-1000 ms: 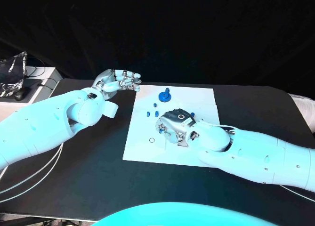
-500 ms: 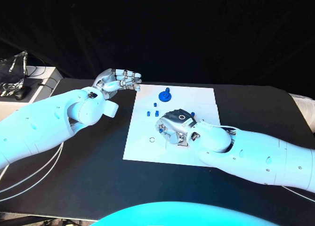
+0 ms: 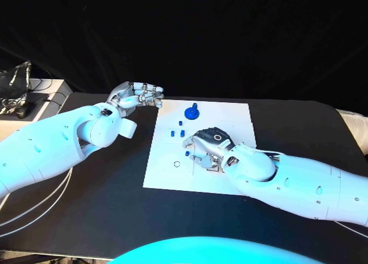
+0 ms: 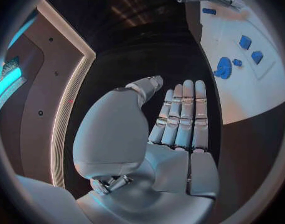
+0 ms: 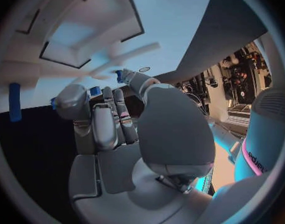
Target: Assemble the parts on the task board
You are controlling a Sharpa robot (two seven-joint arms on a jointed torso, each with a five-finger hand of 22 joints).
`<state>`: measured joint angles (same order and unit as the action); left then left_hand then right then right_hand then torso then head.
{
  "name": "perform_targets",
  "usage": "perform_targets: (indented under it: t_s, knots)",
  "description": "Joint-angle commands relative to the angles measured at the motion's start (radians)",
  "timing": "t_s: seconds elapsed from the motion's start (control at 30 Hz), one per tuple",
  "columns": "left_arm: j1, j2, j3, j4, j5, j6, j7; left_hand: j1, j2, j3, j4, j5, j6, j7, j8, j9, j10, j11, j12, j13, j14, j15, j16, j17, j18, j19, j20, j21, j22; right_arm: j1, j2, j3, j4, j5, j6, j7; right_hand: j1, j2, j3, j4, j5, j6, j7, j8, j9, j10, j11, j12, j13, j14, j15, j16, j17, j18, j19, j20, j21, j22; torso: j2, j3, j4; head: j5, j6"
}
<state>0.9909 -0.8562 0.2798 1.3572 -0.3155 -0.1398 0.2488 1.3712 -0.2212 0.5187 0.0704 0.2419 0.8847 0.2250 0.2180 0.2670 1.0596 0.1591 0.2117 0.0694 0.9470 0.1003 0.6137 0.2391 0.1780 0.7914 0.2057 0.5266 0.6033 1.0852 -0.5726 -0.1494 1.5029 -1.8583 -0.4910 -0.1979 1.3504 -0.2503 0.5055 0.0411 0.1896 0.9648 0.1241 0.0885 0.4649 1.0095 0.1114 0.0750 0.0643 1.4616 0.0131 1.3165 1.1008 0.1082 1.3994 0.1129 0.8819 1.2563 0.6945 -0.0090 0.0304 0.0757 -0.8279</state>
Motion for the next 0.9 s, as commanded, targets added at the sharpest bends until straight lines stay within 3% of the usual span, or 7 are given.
perform_targets:
  t_s: [0.03,0.23,0.37,0.47,0.67,0.8,0.9]
  knots:
    - [0.0,0.001,0.001,0.0,0.006,0.006,0.008,0.002,-0.005,-0.002,-0.001,0.001,-0.003,-0.003,0.006,-0.002,-0.008,0.0,-0.005,0.001,-0.002,0.006,-0.006,0.003,0.002,0.004,0.008,-0.006,-0.002,-0.001,-0.016,0.001,0.016,0.028,-0.098,-0.001,0.011,0.002,-0.012,0.003,-0.001,-0.005,-0.002,-0.006,-0.003,-0.005,-0.001,0.008,0.002,0.0,0.006,-0.004,0.001,0.012,-0.003,0.001,0.0,0.0,0.0,-0.0004,0.0004,-0.002,0.001]
    - [0.0,0.0,0.001,-0.004,0.012,0.002,0.013,0.005,-0.003,-0.002,-0.002,0.001,-0.003,-0.003,0.007,-0.002,-0.008,0.0,-0.004,0.001,-0.002,0.006,-0.007,0.004,0.003,0.006,0.008,-0.007,-0.004,0.003,-0.067,0.011,0.055,0.085,-0.149,0.015,0.02,0.01,-0.024,0.017,0.003,-0.003,0.0,-0.012,-0.016,0.032,-0.011,0.04,0.005,0.011,-0.001,0.008,0.017,0.005,0.02,-0.005,0.041,0.015,-0.001,-0.0019,-0.0001,-0.011,0.008]
    - [0.0,-0.001,0.001,-0.004,0.013,0.005,0.014,0.006,-0.002,-0.001,-0.002,0.002,-0.003,-0.003,0.007,-0.002,-0.008,0.0,-0.004,0.001,-0.002,0.006,-0.007,0.005,0.003,0.007,0.008,-0.007,-0.004,0.016,-0.108,0.024,0.077,0.135,-0.132,0.015,0.021,0.0,0.013,0.027,0.012,0.005,0.007,-0.012,-0.024,0.093,-0.025,0.066,0.007,0.026,-0.014,0.035,0.058,-0.009,0.048,-0.015,0.118,0.051,-0.001,-0.0022,-0.0001,-0.017,0.014]
    - [0.0,-0.002,0.001,-0.003,0.014,0.009,0.016,0.007,-0.002,-0.001,-0.002,0.001,-0.003,-0.003,0.007,-0.002,-0.008,0.0,-0.004,0.001,-0.001,0.005,-0.007,0.005,0.003,0.008,0.007,-0.008,-0.004,0.041,-0.149,0.036,0.082,0.178,-0.066,0.02,0.016,-0.013,0.055,0.033,0.015,0.017,0.017,-0.008,-0.027,0.149,-0.035,0.069,0.007,0.038,-0.021,0.064,0.101,-0.022,0.069,-0.022,0.193,0.088,-0.002,-0.0017,-0.0023,-0.024,0.02]
    - [-0.003,-0.004,0.001,0.006,0.015,0.016,0.021,0.005,-0.002,-0.003,-0.001,0.001,-0.003,-0.003,0.008,-0.002,-0.007,0.0,-0.003,0.002,-0.001,0.006,-0.008,0.006,0.003,0.01,0.008,-0.009,-0.005,0.106,-0.217,0.047,0.052,0.219,0.121,0.028,-0.002,-0.036,0.051,0.038,0.016,0.01,0.011,-0.011,-0.03,0.133,-0.03,0.043,0.003,0.042,-0.017,0.077,0.117,-0.028,0.077,-0.022,0.227,0.107,-0.003,-0.0023,-0.0076,-0.028,0.029]
    - [-0.006,-0.005,0.001,0.008,0.015,0.016,0.023,0.006,0.0,-0.003,0.0,0.001,-0.002,-0.003,0.01,-0.002,-0.006,0.0,-0.001,0.002,0.001,0.005,-0.008,0.008,0.003,0.011,0.008,-0.01,-0.006,0.121,-0.229,0.048,0.03,0.218,0.181,0.023,-0.009,-0.039,0.014,0.036,0.017,0.002,-0.001,-0.014,-0.032,0.114,-0.025,0.025,0.004,0.044,-0.012,0.085,0.121,-0.034,0.085,-0.017,0.258,0.123,-0.004,-0.0017,-0.01,-0.027,0.029]
    - [-0.007,-0.004,0.001,0.008,0.015,0.017,0.024,0.006,0.0,-0.003,0.0,0.001,-0.002,-0.003,0.01,-0.002,-0.006,0.0,-0.001,0.002,0.001,0.005,-0.008,0.008,0.003,0.011,0.008,-0.01,-0.006,0.126,-0.23,0.049,0.018,0.215,0.218,0.02,-0.006,-0.037,-0.006,0.033,0.017,-0.002,-0.005,-0.015,-0.034,0.105,-0.023,0.018,0.005,0.044,-0.01,0.087,0.122,-0.033,0.084,-0.016,0.256,0.124,-0.003,0.0,-0.0071,-0.028,0.028]
